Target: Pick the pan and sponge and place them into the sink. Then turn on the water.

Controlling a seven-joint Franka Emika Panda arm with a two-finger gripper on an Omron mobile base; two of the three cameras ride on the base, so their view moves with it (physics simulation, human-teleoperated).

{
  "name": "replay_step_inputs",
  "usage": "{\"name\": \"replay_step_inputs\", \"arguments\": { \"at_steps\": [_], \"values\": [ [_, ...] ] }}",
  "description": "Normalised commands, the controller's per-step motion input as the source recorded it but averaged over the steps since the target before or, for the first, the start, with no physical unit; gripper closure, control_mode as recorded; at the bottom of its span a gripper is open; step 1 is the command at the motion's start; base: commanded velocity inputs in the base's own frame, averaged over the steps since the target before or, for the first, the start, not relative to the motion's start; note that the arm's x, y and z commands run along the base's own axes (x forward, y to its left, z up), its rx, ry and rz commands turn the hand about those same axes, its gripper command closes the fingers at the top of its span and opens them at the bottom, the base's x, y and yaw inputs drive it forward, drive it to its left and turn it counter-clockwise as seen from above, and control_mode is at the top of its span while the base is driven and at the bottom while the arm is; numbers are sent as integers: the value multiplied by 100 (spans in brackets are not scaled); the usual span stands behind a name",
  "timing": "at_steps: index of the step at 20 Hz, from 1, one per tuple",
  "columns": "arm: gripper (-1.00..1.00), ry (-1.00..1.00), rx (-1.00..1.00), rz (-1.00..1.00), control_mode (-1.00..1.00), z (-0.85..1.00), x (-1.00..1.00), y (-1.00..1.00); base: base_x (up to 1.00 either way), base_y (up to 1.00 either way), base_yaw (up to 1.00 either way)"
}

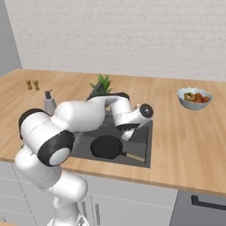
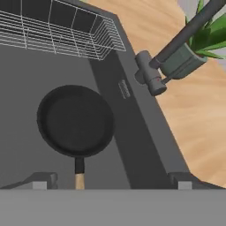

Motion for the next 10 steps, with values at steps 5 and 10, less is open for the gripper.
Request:
{"name": "replay_step_inputs", "arguments": {
  "at_steps": [5, 10],
  "values": [
    [-100, -22, -9, 5, -100, 76, -80, 0, 0, 0, 0],
    [-100, -24, -24, 13, -100, 67, -87, 20, 0, 0, 0]
  ]
}}
